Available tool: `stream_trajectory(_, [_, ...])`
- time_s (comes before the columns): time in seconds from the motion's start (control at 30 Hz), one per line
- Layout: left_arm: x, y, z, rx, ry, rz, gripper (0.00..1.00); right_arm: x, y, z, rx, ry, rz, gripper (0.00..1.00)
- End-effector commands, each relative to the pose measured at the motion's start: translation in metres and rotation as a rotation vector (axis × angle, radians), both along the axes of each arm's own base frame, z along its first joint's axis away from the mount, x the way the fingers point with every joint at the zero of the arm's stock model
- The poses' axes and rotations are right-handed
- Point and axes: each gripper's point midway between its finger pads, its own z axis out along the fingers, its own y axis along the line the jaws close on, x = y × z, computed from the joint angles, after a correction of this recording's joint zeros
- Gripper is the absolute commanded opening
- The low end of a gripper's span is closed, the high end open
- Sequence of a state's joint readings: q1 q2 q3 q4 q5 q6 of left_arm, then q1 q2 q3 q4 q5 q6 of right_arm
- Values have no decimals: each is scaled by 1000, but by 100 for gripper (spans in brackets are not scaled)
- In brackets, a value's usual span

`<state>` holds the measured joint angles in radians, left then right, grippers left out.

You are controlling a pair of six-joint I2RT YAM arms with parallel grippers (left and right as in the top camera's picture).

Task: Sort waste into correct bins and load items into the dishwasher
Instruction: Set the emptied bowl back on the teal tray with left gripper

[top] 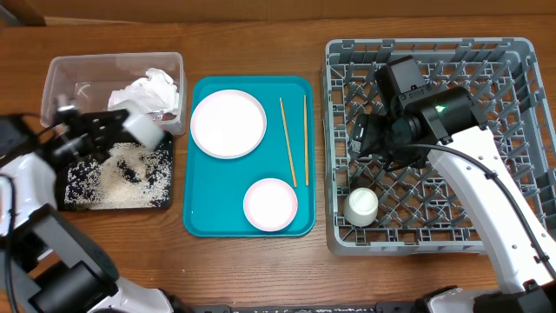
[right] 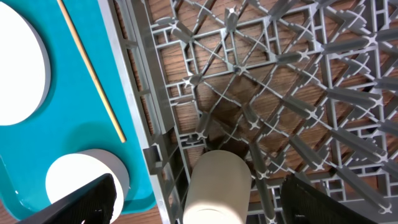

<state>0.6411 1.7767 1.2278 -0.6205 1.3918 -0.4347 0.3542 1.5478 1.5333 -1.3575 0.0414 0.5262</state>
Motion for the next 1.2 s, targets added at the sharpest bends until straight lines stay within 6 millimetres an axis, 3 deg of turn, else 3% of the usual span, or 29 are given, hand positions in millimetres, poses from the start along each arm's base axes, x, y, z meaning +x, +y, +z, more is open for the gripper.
stream_trajectory(0.0, [6, -44, 34, 91, -126, -120, 3, 5, -1, 8, -1, -26, -1, 86])
stream_trajectory(0.17, [6, -106, 37, 297, -111, -202, 4, 3, -1, 7, -5, -17, -1, 87])
stream_trajectory(0.23, [3, -121, 31, 389, -83, -214, 4, 3, -2, 7, -5, -18, -1, 87])
stream_trajectory(0.33, [-10, -148, 16, 578, -87, -291, 4, 3, -1, 7, -4, -18, -1, 87])
stream_trajectory(0.37, [-21, -159, -3, 705, -57, -359, 4, 3, -1, 7, -4, -19, -1, 87])
stream_trajectory(0.47, [-44, -162, -41, 955, 60, -459, 4, 4, -1, 7, -3, -22, -1, 87])
stream_trajectory(0.5, [-58, -162, -65, 1141, 147, -524, 4, 6, 0, 8, 1, -32, -1, 87])
stream_trajectory(0.57, [-66, -172, -75, 1220, 162, -580, 4, 9, 1, 9, 5, -42, -1, 87])
stream_trajectory(0.67, [-74, -191, -89, 1275, 161, -667, 4, 12, 2, 10, 10, -56, -1, 87])
stream_trajectory(0.9, [-95, -197, -140, 1383, 310, -838, 4, 12, 2, 10, 10, -56, -1, 87])
stream_trajectory(1.07, [-102, -197, -158, 1366, 378, -885, 4, 12, 4, 10, 19, -57, 1, 87])
stream_trajectory(1.17, [-104, -201, -158, 1348, 376, -894, 21, 14, 6, 11, 31, -62, 4, 87])
